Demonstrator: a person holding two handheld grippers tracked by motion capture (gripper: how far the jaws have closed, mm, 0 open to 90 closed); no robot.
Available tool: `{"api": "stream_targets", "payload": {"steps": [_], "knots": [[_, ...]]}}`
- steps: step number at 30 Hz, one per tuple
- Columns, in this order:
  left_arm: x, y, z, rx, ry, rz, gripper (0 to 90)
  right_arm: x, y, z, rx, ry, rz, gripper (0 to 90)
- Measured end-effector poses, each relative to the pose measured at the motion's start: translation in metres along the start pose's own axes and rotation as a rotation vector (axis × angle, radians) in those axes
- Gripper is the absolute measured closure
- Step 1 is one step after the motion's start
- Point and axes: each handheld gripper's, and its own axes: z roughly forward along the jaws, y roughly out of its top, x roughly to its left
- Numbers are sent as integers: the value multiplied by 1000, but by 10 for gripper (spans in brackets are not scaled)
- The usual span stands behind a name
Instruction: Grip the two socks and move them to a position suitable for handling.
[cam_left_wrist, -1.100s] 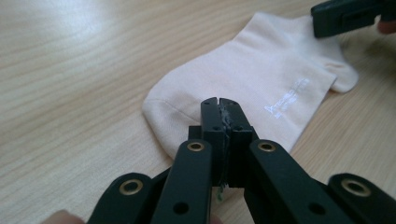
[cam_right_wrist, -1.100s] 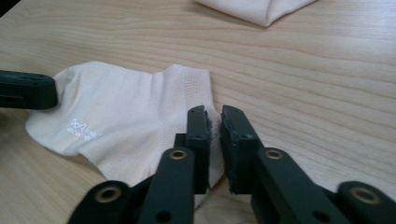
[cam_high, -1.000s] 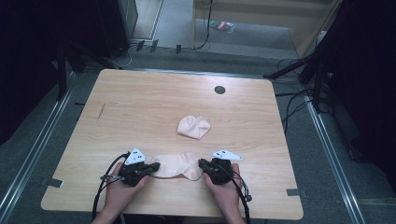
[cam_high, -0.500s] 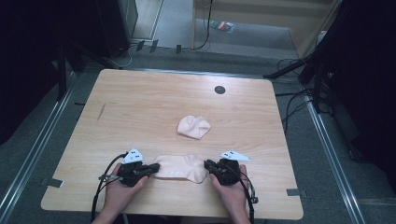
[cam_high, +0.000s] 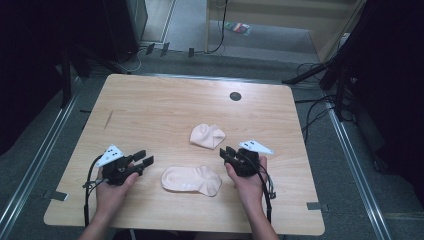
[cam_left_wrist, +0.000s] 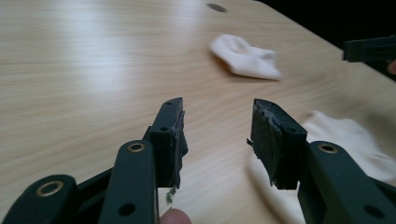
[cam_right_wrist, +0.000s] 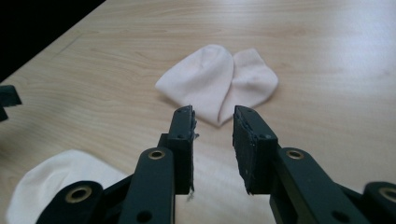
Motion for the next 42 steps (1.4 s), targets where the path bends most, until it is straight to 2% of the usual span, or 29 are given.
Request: {"api": "stream_targets", "payload": {"steps": [3, 4, 5, 6, 8, 9, 10, 12, 13, 16, 17, 18, 21, 23, 24, 25, 26, 27, 28, 30, 31, 32, 33, 34, 36, 38, 40, 41, 42], "knots": [[15, -1, -3, -16, 52, -20, 540, -1, 10, 22, 24, 0, -15, 692], [21, -3, -3, -16, 74, -26, 540, -2, 16, 38, 41, -6, -19, 688], [23, -4, -3, -23, 78, -38, 540, -3, 19, 46, 43, -5, -19, 686], [23, -4, -3, -23, 78, -38, 541, -3, 19, 46, 43, -5, -19, 686], [24, -4, -3, -19, 76, -39, 542, -7, 26, 62, 53, -13, -6, 673], [24, -5, -2, -24, 60, -37, 542, -8, 28, 67, 56, -7, 2, 664], [23, -6, -1, -22, 36, -23, 541, -11, 34, 79, 69, 13, 27, 638], [22, -6, 0, -14, 34, -13, 540, -12, 37, 85, 79, 26, 34, 609], [20, -6, 0, -10, 31, -3, 541, -14, 42, 95, 83, -17, 41, 563], [20, -6, 1, -4, 30, 2, 542, -14, 46, 100, 87, -23, 65, 508], [21, -6, 1, -2, 30, -13, 543, -14, 49, 107, 122, -39, 72, 461], [21, -6, 1, -2, 30, -13, 545, -14, 49, 107, 122, -39, 72, 461], [21, -6, 1, -1, 30, -15, 546, -11, 49, 116, 164, -60, 79, 507], [21, -6, 1, 0, 31, -14, 550, -9, 46, 120, 186, -112, 70, 622], [21, -6, 1, -1, 33, -14, 550, -9, 46, 120, 186, -112, 70, 706], [21, -6, 1, 0, 34, -16, 551, -8, 45, 120, 180, -94, 84, 856], [21, -6, 1, 0, 34, -16, 552, -8, 45, 120, 180, -94, 84, 856], [21, -6, 1, 1, 35, -22, 553, -5, 46, 117, 152, -81, 81, 878], [21, -6, 1, 1, 35, -22, 554, -5, 46, 117, 152, -81, 81, 878], [21, -6, 1, 3, 38, -22, 554, 2, 47, 111, 109, -65, 71, 880], [21, -6, 1, 3, 40, -22, 555, 12, 46, 105, 74, -42, 41, 879], [21, -6, 1, 1, 41, -24, 555, 12, 46, 105, 74, -42, 41, 879], [21, -6, 1, 1, 41, -25, 555, 24, 44, 99, 48, -14, 4, 875], [21, -6, 1, 0, 41, -26, 555, 24, 44, 99, 48, -14, 4, 875], [21, -6, 1, 2, 43, -27, 554, 36, 38, 94, 33, 26, -31, 820], [21, -6, 1, 1, 43, -25, 552, 46, 32, 91, 51, 104, -66, 733], [21, -6, 1, 3, 40, -27, 551, 51, 27, 89, 105, 233, -83, 646], [21, -6, 1, 3, 39, -26, 550, 52, 25, 87, 134, 281, -97, 611], [21, -6, 1, 5, 38, -25, 550, 52, 23, 84, 155, 299, -119, 592]]}}
